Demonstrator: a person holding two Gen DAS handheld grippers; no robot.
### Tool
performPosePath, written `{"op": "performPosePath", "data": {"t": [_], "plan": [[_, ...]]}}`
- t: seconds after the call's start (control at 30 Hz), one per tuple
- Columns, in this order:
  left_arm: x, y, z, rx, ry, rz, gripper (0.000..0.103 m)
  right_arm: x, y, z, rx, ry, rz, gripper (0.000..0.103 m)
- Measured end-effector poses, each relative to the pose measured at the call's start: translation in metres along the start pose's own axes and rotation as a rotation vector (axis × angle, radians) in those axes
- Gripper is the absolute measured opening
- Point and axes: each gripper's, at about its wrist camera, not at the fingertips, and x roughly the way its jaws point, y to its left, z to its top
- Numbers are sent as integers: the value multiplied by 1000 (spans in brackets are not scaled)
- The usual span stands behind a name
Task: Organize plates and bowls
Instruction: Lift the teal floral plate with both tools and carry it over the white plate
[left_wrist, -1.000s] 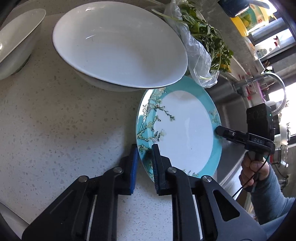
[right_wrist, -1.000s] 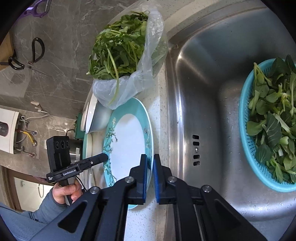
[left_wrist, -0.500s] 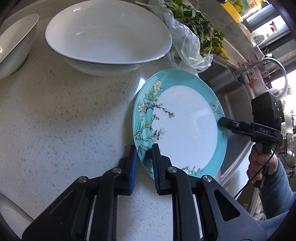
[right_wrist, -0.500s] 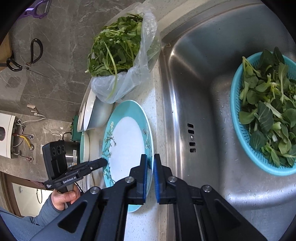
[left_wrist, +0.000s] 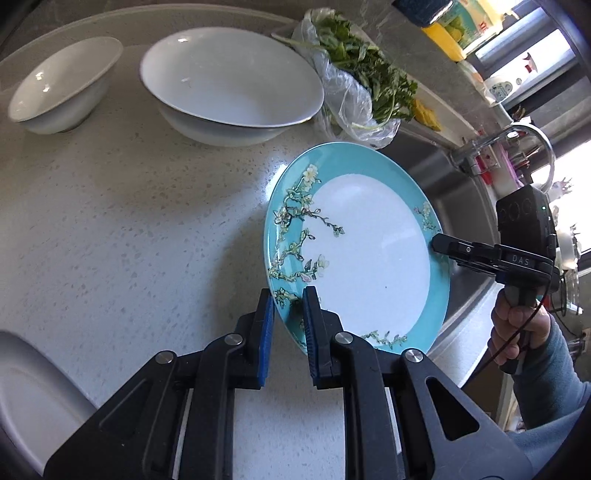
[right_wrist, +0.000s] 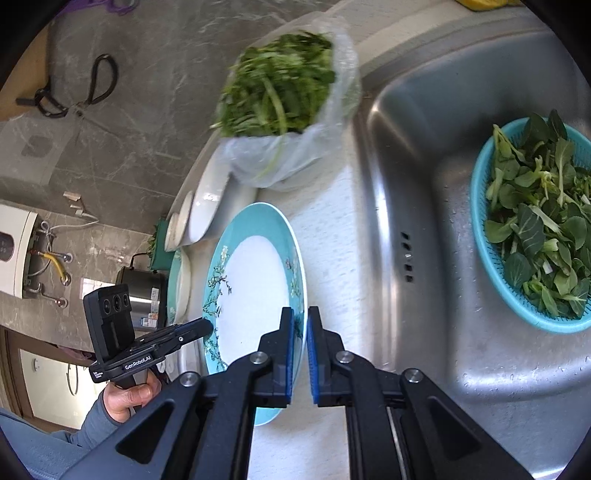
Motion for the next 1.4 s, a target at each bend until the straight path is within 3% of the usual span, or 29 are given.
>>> {"op": "performPosePath", "data": {"t": [0.3,0.47,0.7,1.0,1.27,1.4], "plan": [[-91,47,-56,-108,-114,23,14,26,74,-17,-110,71,53,10],[-142,94,-96,-190,-178,84,14,73,129,-30,-193,153,100,10],[-196,167,-157,-311,-214,148,14,142,176,-67,-251,277,124,10],[-205,233,-204,-377,-199,173,14,199,195,-102,-257,354,91,10],[-179,255,-215,-377,-162,174,15,218,199,-116,-266,360,12,10],[-171,254,-212,-349,-147,211,15,224,204,-123,-302,359,-45,11]]}}
